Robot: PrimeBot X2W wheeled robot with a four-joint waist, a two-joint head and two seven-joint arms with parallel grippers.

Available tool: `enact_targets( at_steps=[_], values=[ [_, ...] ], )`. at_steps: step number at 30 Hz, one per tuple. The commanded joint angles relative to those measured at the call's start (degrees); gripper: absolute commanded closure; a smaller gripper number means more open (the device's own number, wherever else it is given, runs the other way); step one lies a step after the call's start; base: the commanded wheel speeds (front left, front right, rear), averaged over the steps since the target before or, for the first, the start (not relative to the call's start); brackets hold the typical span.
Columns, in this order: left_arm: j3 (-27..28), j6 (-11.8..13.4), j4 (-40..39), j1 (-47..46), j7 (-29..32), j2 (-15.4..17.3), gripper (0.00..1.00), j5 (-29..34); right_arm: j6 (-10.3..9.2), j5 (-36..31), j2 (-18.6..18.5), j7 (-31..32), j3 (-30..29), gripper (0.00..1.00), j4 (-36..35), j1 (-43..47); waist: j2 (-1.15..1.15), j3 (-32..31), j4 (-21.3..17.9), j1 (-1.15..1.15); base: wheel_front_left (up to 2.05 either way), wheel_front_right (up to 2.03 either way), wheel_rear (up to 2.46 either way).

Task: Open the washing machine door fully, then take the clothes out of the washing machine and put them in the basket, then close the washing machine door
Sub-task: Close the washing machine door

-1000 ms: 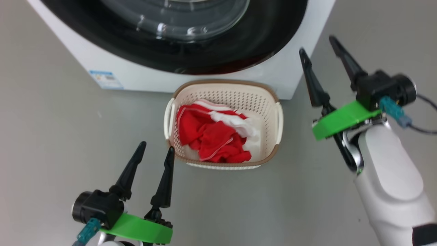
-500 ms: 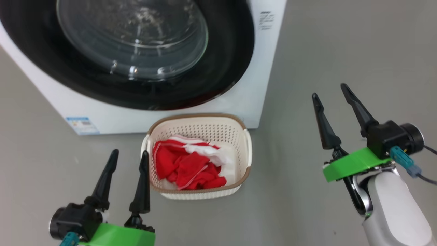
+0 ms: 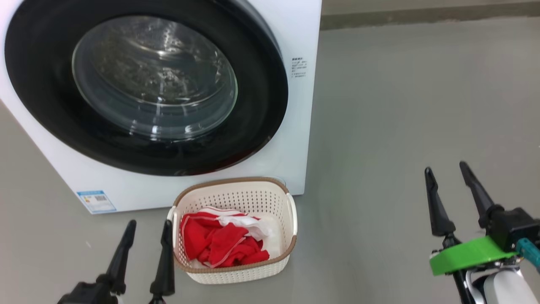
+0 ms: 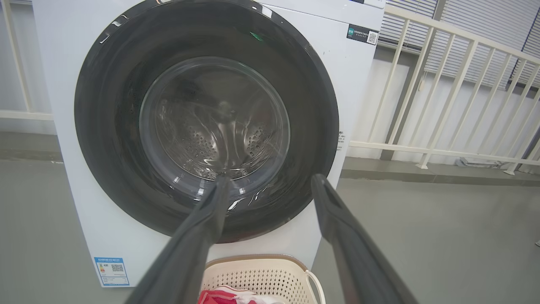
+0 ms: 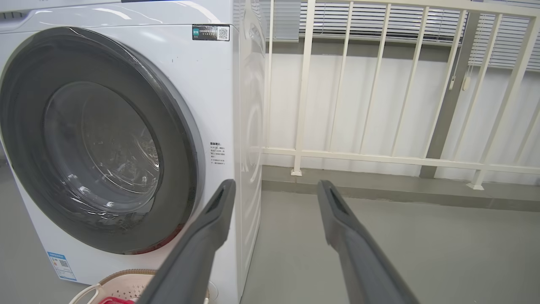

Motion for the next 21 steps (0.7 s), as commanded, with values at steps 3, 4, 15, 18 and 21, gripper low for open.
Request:
enact_targets(
  at_steps=[3,4,15,18,21],
  values=[
    [2.39,-0.66,-1.47,0.81,-0.46,0.6,0.0,1.03,-0.21,0.94,-0.06,-0.21,2.16,0.0,-2.45,1.08,0.0,-2.01,-1.06,0.0,0.0,0.0,0.0],
    [2.39,-0.68,-1.45,1.27,-0.46,0.6,0.0,1.0,-0.21,0.86,-0.06,-0.21,2.44,0.0,-2.73,1.69,0.0,-2.32,-1.06,0.0,0.0,0.0,0.0],
    [1.83,-0.24,0.02,3.56,-0.46,0.6,0.0,0.3,-0.21,-0.79,-0.06,-0.21,3.14,0.0,-5.56,7.55,0.0,-4.37,-0.87,0.0,0.0,0.0,0.0],
    [1.62,-0.15,0.29,3.79,-0.46,0.6,0.0,0.15,-0.21,-0.55,-0.06,-0.21,3.02,0.0,-5.77,8.47,0.0,-4.75,-0.82,0.0,0.0,0.0,0.0],
    [1.77,-0.03,0.33,3.88,-0.46,0.6,0.0,0.12,-0.21,-0.27,-0.06,-0.21,2.86,0.0,-5.91,9.01,0.0,-4.9,-0.77,0.0,0.0,0.0,0.0]
  ],
)
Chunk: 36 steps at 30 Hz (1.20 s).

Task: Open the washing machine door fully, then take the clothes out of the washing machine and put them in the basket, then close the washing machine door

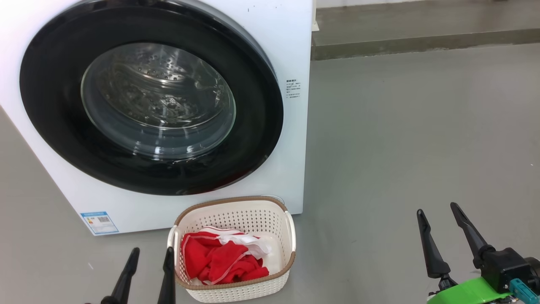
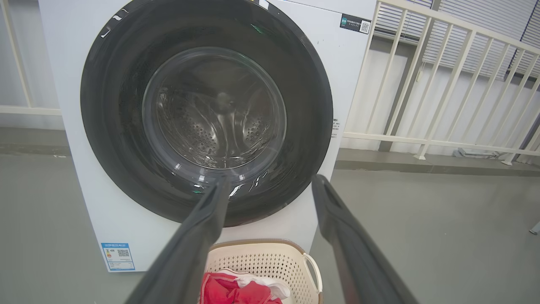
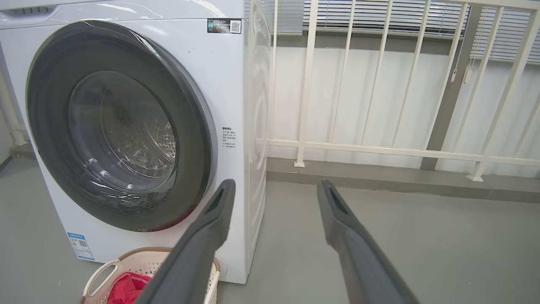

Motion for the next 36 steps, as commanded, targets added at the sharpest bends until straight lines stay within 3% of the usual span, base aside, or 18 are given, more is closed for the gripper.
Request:
enact_targets(
  at_steps=[1,7,8,19,23,36],
  values=[
    [1.85,0.31,-1.24,-1.17,-0.46,0.56,0.0,-0.16,-0.21,0.32,-0.5,-0.22,1.16,0.0,-1.76,-1.1,0.0,0.0,0.01,0.0,0.0,0.0,0.0],
    [2.02,-0.24,-2.48,-1.29,-0.46,0.56,0.0,0.03,-0.21,0.79,-0.5,-0.22,0.85,0.0,-1.89,-0.94,0.0,0.13,0.21,0.0,0.0,0.0,0.0],
    [0.11,-0.31,-1.01,0.07,0.0,0.03,1.0,-0.06,0.0,0.46,0.08,0.0,-0.33,1.0,-0.18,0.13,0.0,0.11,0.19,0.0,0.0,0.0,0.0],
    [0.35,-0.78,2.83,0.39,1.69,-0.42,1.0,-4.6,0.0,5.43,0.9,1.48,-0.34,1.0,3.8,0.8,0.0,0.29,0.44,0.12,0.0,0.0,0.0],
    [0.6,-0.9,3.04,0.02,2.31,-0.39,1.0,-7.06,-0.01,8.12,0.86,2.11,-0.37,1.0,3.88,0.49,0.0,0.56,0.56,0.01,0.0,0.0,0.0],
    [1.45,-1.29,3.68,-1.21,4.25,-0.29,1.0,-14.5,-0.03,16.26,0.71,4.09,-0.54,1.0,4.17,-0.58,0.0,1.1,0.92,0.0,0.0,0.0,0.0]
  ],
)
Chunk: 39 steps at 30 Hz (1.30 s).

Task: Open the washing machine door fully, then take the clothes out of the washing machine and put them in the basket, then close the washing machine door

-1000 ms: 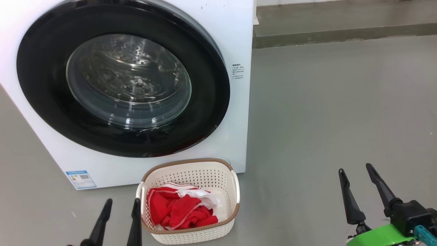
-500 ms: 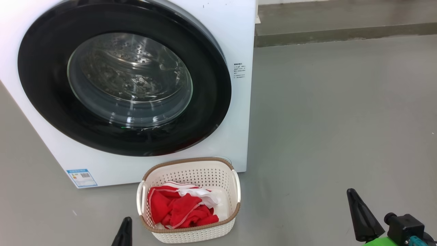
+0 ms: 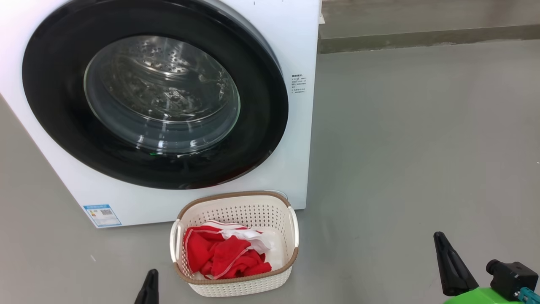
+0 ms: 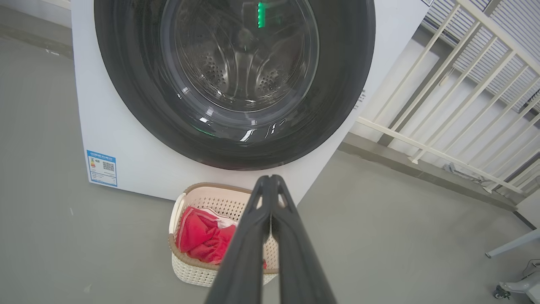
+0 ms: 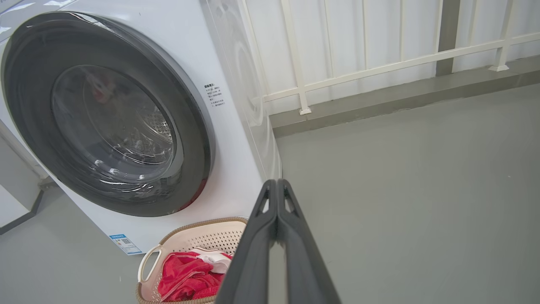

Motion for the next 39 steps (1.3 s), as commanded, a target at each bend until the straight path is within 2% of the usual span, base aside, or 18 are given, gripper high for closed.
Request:
enact_targets(
  at_steps=[1,39],
  values=[
    [1.0,-0.65,-1.14,-2.78,0.45,0.33,1.0,-1.66,-0.04,1.93,-0.6,0.45,-0.09,1.0,-1.27,-2.85,0.0,0.06,0.04,-0.01,0.0,0.0,0.0],
    [3.8,-1.85,0.96,-6.64,6.7,0.65,1.0,-25.14,-0.11,27.61,-1.05,6.84,-0.73,1.0,-0.24,-6.23,0.0,1.65,1.18,-0.01,0.0,0.0,0.0]
  ],
)
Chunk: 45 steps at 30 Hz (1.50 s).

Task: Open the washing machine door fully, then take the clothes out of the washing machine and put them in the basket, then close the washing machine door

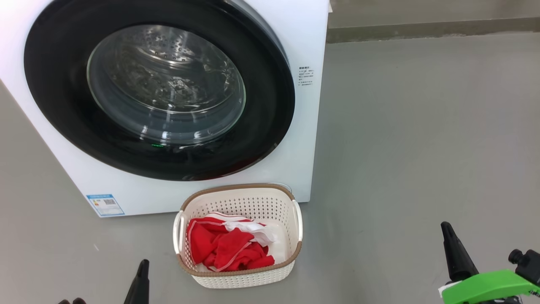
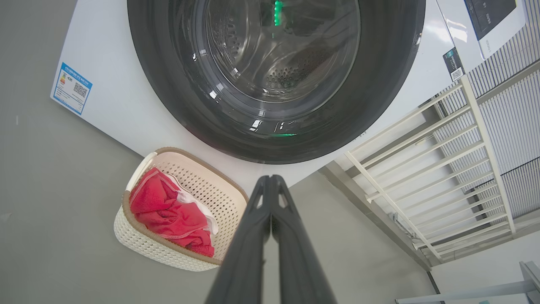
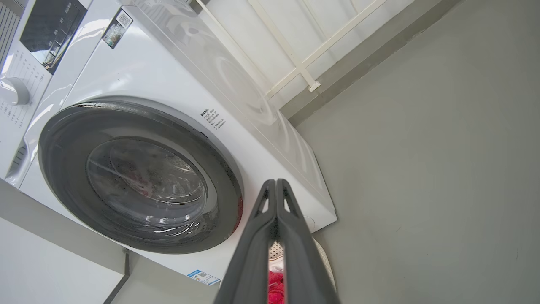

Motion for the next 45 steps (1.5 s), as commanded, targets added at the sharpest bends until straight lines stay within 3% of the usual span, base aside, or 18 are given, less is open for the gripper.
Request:
enact_targets(
  at_steps=[1,45],
  values=[
    [1.45,-0.86,-1.04,-2.91,0.4,0.59,1.0,-1.8,-0.11,2.54,-0.92,0.46,0.28,1.0,-1.26,-3.35,0.0,0.08,0.06,0.0,0.0,0.0,0.0],
    [4.7,-2.26,1.39,-7.39,7.65,0.95,1.0,-29.04,-0.19,32.32,-1.44,7.88,-0.47,1.0,-0.06,-7.28,0.0,1.92,1.38,0.0,0.0,0.0,0.0]
  ],
)
